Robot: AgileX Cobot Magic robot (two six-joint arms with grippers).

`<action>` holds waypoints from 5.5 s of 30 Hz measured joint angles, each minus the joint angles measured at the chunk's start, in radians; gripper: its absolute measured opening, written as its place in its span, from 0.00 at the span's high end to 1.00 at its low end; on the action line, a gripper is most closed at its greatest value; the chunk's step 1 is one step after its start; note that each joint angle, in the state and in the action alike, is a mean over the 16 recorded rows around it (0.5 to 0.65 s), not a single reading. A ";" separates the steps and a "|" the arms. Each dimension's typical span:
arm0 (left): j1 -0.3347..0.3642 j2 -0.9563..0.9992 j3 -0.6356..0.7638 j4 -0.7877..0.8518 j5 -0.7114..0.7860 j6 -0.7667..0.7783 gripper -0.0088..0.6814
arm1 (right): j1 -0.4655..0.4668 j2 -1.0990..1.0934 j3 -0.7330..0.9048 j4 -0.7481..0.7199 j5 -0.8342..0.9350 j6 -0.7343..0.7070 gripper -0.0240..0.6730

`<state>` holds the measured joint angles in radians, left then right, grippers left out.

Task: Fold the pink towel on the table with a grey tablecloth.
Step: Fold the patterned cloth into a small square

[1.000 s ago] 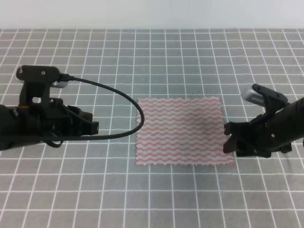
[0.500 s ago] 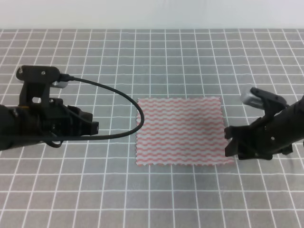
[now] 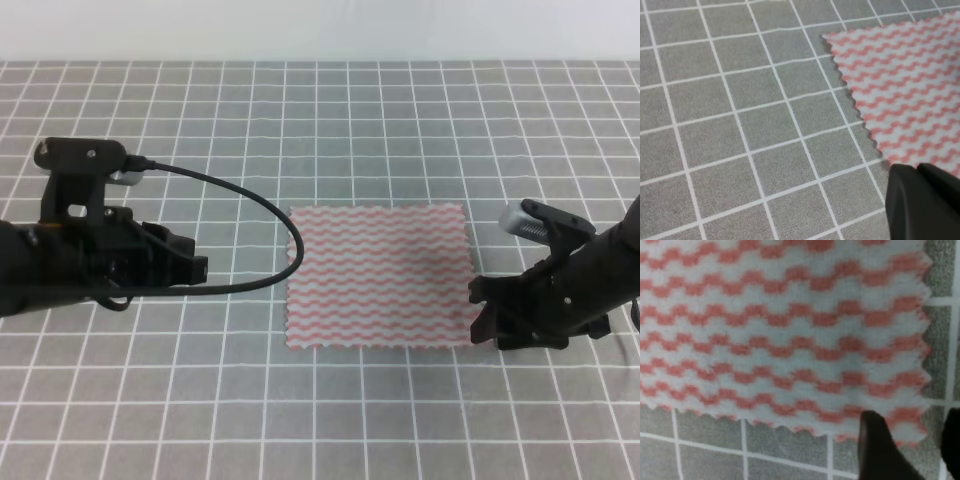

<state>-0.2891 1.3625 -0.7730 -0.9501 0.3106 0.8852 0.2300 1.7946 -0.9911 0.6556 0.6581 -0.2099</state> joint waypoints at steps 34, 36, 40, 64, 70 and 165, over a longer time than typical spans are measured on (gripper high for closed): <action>0.000 0.043 -0.001 0.001 0.010 0.038 0.99 | -0.003 0.037 -0.007 0.050 0.008 -0.001 0.87; 0.000 0.043 -0.001 0.001 0.010 0.039 0.99 | -0.003 0.037 -0.007 0.050 0.009 -0.004 0.91; 0.000 0.042 -0.001 0.001 0.011 0.040 0.99 | -0.004 0.039 -0.010 0.052 0.017 -0.012 0.96; -0.002 0.039 -0.001 0.010 0.028 0.245 0.97 | 0.000 0.048 -0.127 0.071 0.142 -0.074 0.99; -0.023 0.040 -0.001 0.012 0.043 0.390 0.84 | 0.000 0.048 -0.181 0.058 0.182 -0.080 0.99; -0.310 0.428 -0.142 0.179 -0.193 0.694 0.79 | 0.000 0.053 -0.407 0.036 0.184 -0.130 0.99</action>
<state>-0.5987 1.7901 -0.9149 -0.7714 0.1177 1.5795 0.2302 1.8476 -1.3978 0.6911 0.8418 -0.3395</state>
